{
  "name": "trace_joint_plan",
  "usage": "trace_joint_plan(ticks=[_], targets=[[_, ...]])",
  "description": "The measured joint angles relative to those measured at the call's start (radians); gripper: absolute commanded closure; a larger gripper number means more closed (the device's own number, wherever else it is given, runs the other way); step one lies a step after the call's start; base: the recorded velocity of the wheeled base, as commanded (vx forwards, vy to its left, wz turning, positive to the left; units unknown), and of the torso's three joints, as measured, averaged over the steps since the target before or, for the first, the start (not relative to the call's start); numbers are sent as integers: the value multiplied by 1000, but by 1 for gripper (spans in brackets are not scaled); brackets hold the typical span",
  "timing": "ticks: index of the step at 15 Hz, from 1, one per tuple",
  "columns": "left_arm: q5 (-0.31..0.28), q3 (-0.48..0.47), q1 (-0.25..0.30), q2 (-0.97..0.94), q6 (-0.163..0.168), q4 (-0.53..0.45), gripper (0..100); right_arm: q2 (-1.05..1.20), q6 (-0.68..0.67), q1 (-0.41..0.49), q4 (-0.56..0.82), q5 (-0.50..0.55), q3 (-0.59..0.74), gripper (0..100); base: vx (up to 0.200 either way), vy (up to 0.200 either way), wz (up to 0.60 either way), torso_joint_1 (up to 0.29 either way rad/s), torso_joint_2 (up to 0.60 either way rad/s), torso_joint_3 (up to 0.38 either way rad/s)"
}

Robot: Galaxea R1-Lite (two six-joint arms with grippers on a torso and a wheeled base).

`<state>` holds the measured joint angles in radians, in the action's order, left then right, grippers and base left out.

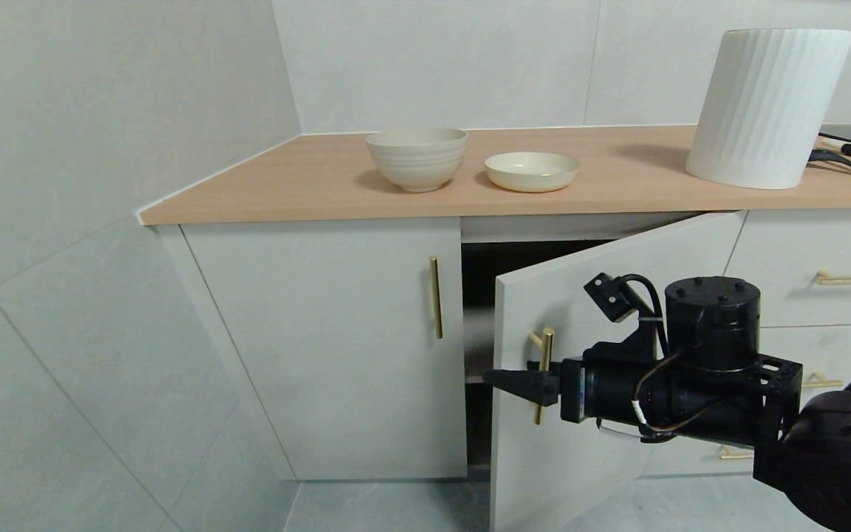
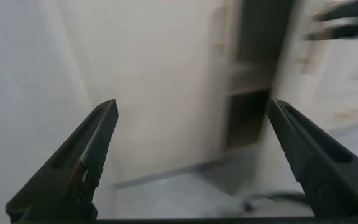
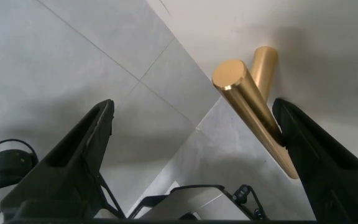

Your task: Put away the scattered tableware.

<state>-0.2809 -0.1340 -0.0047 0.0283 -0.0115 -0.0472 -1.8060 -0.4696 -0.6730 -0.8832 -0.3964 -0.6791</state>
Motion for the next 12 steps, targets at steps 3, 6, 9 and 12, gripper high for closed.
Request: trace_joint_plan(ticks=[3,6,9,12], targets=[[-103,-156,-2,159,-23,-24,0,5,0,-1,-1,-1,0,0,0,0,0,0,0,0],[-170,-343,-8,495,-23,-13,0,20,0,-10,-1,0,1,0,0,0,0,0,0,0],[-201,-463,-26,860,-15,111,0,29,0,-13,-5,0,7,0,0,0,0,0,0,0],[-218,-490,-59,1147,-15,288,0,44,0,-23,-4,2,20,0,0,0,0,0,0,0]])
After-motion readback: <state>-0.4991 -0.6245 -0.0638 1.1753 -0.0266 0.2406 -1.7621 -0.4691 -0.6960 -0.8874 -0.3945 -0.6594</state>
